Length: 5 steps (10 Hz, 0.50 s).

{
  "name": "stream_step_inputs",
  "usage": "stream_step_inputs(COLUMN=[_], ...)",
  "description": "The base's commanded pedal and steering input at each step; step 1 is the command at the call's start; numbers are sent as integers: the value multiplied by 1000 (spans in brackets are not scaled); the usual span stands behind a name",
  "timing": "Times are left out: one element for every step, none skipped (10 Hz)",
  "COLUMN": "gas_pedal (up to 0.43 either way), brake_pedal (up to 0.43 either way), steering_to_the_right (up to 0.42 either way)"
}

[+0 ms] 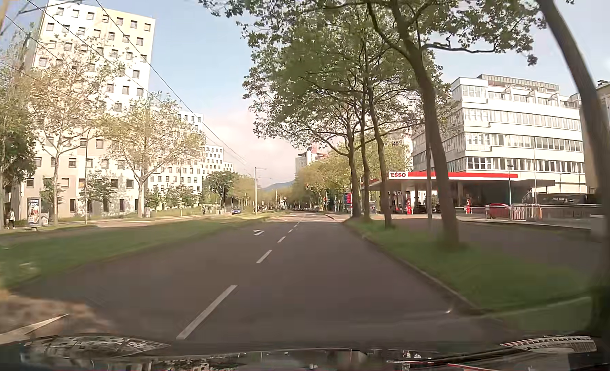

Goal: Follow the waypoints while adhering to traffic rules and regulations

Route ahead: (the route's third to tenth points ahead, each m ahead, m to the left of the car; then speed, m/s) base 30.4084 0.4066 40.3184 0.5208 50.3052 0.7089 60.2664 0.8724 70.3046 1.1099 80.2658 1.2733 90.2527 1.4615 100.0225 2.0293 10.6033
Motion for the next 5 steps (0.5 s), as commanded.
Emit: stream_step_inputs(gas_pedal=[0,0,0,0,0], brake_pedal=[0,0,0,0,0], steering_to_the_right=[2,2,2,2,2])
